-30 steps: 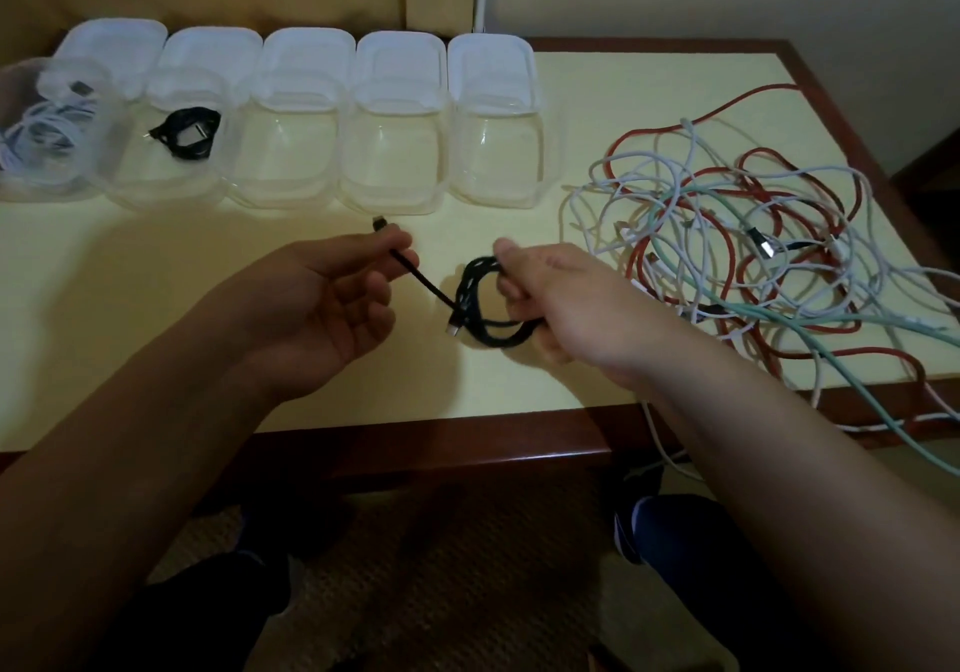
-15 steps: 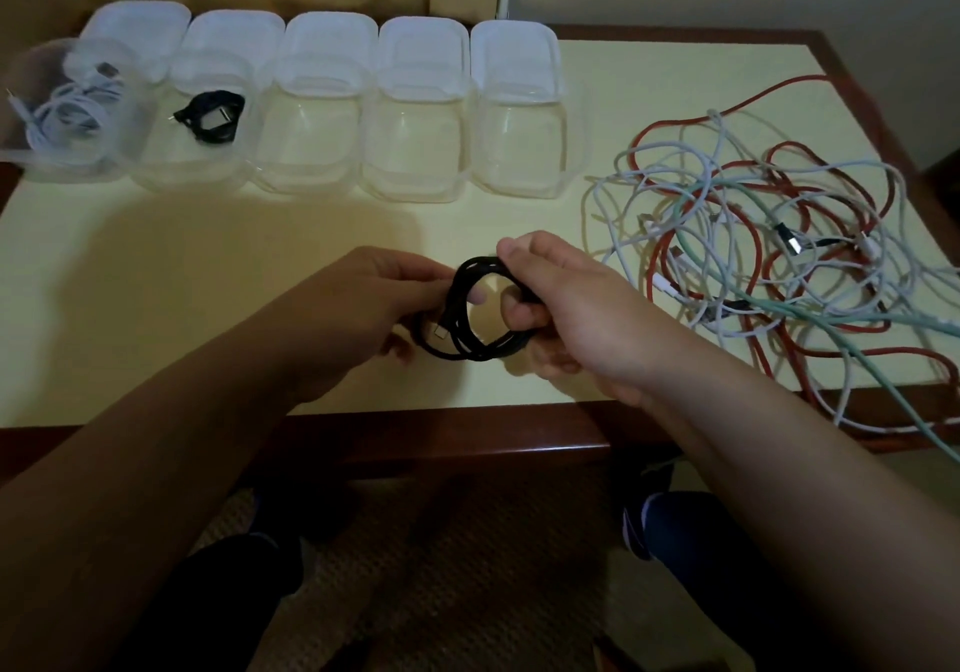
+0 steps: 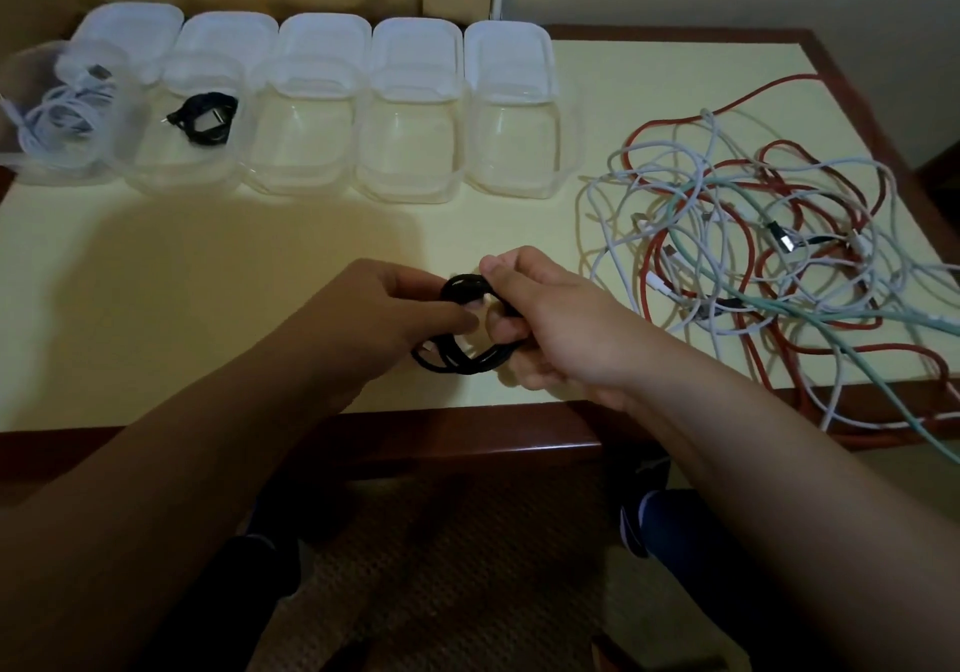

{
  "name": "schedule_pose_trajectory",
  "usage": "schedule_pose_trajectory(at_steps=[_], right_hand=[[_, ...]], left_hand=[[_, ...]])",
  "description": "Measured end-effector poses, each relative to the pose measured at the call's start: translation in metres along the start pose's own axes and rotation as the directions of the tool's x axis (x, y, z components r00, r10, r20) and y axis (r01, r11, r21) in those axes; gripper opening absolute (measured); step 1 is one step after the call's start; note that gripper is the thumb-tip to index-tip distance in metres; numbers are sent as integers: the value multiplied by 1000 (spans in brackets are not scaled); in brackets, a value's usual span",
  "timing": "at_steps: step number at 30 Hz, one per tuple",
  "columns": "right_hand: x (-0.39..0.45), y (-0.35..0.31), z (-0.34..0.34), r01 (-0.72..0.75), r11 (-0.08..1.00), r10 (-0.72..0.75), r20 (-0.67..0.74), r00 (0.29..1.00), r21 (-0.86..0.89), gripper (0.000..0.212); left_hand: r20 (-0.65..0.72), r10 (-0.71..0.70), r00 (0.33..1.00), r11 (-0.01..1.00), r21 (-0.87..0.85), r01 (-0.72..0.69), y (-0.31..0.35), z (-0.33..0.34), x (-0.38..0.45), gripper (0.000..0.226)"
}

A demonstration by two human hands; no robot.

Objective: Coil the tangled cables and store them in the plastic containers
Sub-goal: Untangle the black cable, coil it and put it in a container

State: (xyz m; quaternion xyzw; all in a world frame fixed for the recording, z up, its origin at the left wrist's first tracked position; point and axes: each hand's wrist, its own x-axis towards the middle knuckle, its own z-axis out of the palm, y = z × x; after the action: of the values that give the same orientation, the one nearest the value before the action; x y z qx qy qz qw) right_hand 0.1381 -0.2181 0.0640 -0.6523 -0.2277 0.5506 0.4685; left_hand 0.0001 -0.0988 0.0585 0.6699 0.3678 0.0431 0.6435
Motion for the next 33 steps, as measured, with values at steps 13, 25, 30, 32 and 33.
schedule_pose_trajectory(at_steps=[13, 25, 30, 32, 33], right_hand=[[11, 5, -2, -85, 979, 74, 68, 995, 187, 26], [15, 10, 1, -98, 979, 83, 88, 993, 178, 34], [15, 11, 5, 65, 996, -61, 53, 997, -66, 38], [15, 13, 5, 87, 983, -79, 59, 995, -161, 38], [15, 14, 5, 90, 977, -80, 56, 995, -192, 38]], left_hand=[[-165, 145, 975, 988, 71, -135, -6, 2, 1, 37], [-267, 707, 655, 688, 477, -547, -14, 9, -1, 18], [-325, 654, 683, 747, 415, -519, -13, 6, 2, 20], [-325, 651, 686, 750, 414, -515, -13, 3, 3, 20], [-312, 646, 697, 752, 415, -512, -13, 1, 3, 19]])
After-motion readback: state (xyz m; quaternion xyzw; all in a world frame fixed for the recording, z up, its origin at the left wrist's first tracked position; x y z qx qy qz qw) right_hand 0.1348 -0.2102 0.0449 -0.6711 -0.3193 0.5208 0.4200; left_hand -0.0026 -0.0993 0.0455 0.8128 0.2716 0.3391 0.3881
